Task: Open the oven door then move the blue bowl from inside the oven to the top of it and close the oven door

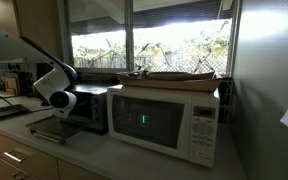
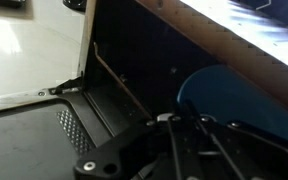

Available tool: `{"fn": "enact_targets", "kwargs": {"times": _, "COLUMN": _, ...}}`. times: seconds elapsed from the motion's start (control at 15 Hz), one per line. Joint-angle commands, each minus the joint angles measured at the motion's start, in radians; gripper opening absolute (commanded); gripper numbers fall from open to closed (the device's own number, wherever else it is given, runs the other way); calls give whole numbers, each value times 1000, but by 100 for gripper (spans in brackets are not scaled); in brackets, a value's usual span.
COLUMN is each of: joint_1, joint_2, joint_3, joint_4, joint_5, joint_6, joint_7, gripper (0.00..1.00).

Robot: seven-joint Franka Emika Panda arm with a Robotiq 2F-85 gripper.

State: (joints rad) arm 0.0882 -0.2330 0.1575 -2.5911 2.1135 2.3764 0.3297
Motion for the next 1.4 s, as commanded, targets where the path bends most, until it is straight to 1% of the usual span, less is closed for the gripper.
{"fn": "enact_targets", "kwargs": {"times": 0.0, "joint_1": 9, "joint_2": -14, "joint_3": -1, "joint_4": 5, "joint_5": 13, "joint_6": 41, "joint_7": -9, "gripper": 0}}
{"fn": "enact_targets", "kwargs": {"times": 0.07, "joint_1": 9, "joint_2": -18, "joint_3": -2, "joint_4": 3, "joint_5": 7, "joint_6": 44, "joint_7": -3, "gripper": 2}}
{"fn": "enact_targets", "kwargs": {"times": 0.27, "joint_1": 11, "joint_2": -25, "joint_3": -2, "joint_4": 2, "joint_5": -12, "joint_6": 47, "joint_7": 9, "gripper": 1}}
{"fn": "enact_targets", "kwargs": {"times": 0.4, "joint_1": 15, "joint_2": -34, "joint_3": 1, "joint_4": -2, "joint_5": -61, "joint_6": 51, "joint_7": 36, "gripper": 1}}
{"fn": "enact_targets", "kwargs": {"times": 0.53, "joint_1": 17, "joint_2": -53, "joint_3": 5, "joint_4": -9, "joint_5": -135, "joint_6": 75, "joint_7": 63, "gripper": 1}}
{"fn": "enact_targets", "kwargs": {"times": 0.8, "joint_1": 17, "joint_2": -99, "joint_3": 4, "joint_4": -22, "joint_5": -294, "joint_6": 59, "joint_7": 124, "gripper": 1}}
{"fn": "enact_targets", "kwargs": {"times": 1.33, "joint_1": 5, "joint_2": -173, "joint_3": 8, "joint_4": -44, "joint_5": -584, "joint_6": 19, "joint_7": 322, "gripper": 1}}
